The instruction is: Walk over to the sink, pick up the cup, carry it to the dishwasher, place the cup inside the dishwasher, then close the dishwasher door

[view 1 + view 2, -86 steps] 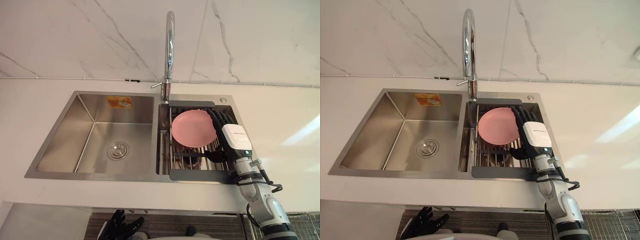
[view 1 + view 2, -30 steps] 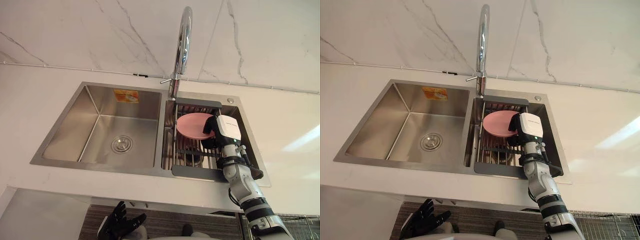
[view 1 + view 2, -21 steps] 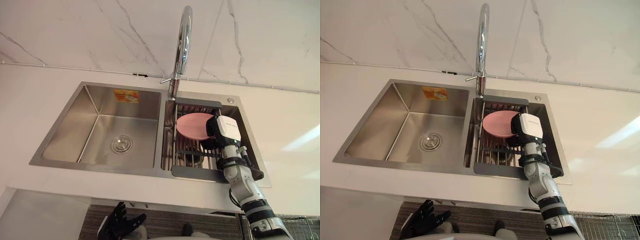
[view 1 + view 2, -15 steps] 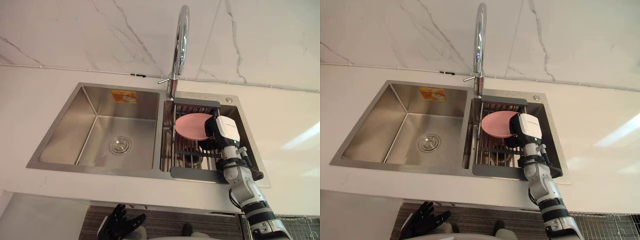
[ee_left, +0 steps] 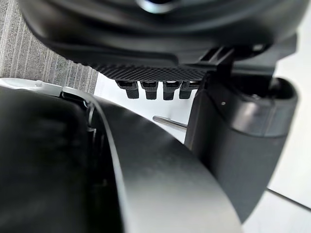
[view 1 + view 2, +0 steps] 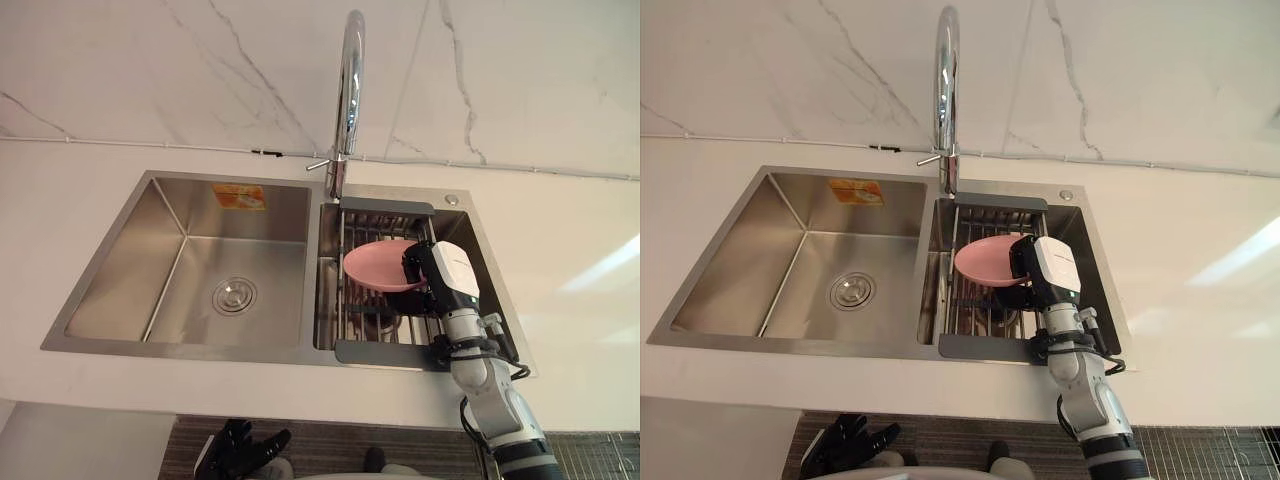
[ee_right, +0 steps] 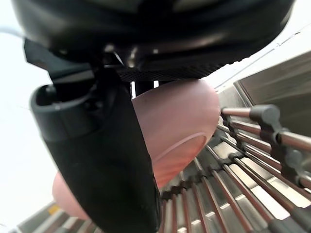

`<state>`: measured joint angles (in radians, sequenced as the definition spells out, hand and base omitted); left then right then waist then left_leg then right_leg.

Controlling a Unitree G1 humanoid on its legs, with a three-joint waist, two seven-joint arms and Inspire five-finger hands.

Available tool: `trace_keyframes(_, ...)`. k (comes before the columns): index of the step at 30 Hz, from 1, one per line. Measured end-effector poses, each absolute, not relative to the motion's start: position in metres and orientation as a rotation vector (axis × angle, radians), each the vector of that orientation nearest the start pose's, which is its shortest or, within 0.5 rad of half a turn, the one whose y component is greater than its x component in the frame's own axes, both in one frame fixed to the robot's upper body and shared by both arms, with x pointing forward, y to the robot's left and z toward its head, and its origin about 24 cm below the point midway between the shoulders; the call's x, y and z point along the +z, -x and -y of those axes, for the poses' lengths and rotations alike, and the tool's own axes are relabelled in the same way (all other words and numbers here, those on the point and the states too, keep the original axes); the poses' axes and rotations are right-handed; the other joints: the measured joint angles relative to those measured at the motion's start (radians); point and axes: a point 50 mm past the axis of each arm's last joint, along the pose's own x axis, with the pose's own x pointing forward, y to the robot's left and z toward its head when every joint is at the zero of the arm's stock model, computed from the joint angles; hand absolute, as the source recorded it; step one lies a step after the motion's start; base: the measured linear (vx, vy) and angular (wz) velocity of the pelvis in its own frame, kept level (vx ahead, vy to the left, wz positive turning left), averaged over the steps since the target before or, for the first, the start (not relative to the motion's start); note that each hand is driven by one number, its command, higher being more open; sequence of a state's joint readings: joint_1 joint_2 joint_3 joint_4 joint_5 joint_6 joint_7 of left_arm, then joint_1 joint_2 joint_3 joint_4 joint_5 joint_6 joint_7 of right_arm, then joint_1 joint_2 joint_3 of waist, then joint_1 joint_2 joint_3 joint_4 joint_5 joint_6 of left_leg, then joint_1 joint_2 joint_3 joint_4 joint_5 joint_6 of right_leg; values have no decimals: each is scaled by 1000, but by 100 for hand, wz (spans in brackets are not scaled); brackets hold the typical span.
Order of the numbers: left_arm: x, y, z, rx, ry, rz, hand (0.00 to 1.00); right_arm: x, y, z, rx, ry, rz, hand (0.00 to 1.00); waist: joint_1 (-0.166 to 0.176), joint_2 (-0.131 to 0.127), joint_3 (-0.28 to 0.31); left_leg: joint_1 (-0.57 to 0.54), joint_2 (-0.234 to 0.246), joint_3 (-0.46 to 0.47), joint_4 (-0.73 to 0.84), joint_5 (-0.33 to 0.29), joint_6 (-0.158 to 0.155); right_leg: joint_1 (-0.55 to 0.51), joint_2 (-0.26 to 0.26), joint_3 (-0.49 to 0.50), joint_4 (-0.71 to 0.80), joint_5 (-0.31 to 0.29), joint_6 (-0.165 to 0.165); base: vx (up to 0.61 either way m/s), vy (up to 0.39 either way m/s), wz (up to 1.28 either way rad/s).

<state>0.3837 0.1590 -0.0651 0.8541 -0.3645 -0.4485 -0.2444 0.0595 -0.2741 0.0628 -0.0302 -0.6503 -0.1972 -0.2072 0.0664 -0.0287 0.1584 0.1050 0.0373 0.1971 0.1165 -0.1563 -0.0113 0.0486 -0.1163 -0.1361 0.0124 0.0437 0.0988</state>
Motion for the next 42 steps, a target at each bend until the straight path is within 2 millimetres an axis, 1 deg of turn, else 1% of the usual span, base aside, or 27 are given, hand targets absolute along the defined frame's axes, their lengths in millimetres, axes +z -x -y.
trace_keyframes(3, -136, -47, -205, 91, 196, -738, 100, 69, -229, 184, -71, 881, 316, 0, -7, 0, -6, 10, -2, 6, -21, 11, 0, -3, 1, 12, -2, 0, 0, -32, -16, -8)
trace_keyframes(5, -137, -44, -205, 100, 201, -745, 100, 78, -222, 191, -120, 883, 366, 0, -15, 1, -15, 13, -3, 11, -36, 18, 0, -10, 2, 18, -2, 1, -1, -32, -17, -8)
trace_keyframes(9, -139, -38, -205, 125, 214, -761, 100, 93, -215, 199, -184, 884, 450, 0, -30, 5, -26, 25, -4, 34, -50, 22, -1, -14, 6, 36, -6, 6, -2, -9, -3, -13)
trace_keyframes(16, -139, -34, -205, 144, 226, -763, 100, 119, -203, 197, -232, 873, 639, 0, -35, 6, -28, 29, -4, 62, -54, 22, -1, -14, 10, 66, -33, 30, -6, -43, -12, -14)
trace_keyframes(20, -140, -30, -206, 173, 237, -767, 100, 134, -196, 195, -254, 865, 757, 0, -45, 6, -28, 38, -3, 89, -54, 22, -1, -16, 14, 90, -38, 39, -8, -54, -18, -15)
trace_keyframes(26, -141, -26, -205, 199, 255, -774, 100, 141, -192, 199, -288, 875, 798, 0, -55, 6, -28, 46, -3, 129, -55, 21, -2, -18, 22, 129, -65, 66, -13, -63, -28, -21)
trace_keyframes(30, -141, -25, -206, 213, 260, -776, 100, 139, -189, 204, -299, 890, 778, 0, -56, 6, -31, 47, -2, 156, -54, 21, -3, -31, 28, 154, -70, 79, -16, -71, -45, -23)
trace_keyframes(34, -142, -23, -207, 221, 264, -784, 100, 137, -188, 205, -298, 894, 766, 0, -61, 6, -32, 47, -3, 173, -54, 20, -3, -33, 28, 171, -87, 88, -25, -64, -38, -15)
trace_keyframes(38, -142, -21, -207, 226, 264, -792, 100, 136, -188, 206, -301, 902, 755, 0, -67, 6, -44, 43, -2, 187, -47, 13, -12, -48, 34, 188, -88, 91, -27, -54, -43, -11)
trace_keyframes(42, -143, -17, -207, 246, 276, -795, 100, 137, -189, 208, -294, 937, 749, 0, -67, 5, -45, 30, -3, 225, -13, -3, -5, -72, 40, 237, -82, 115, -13, -49, -22, -30)
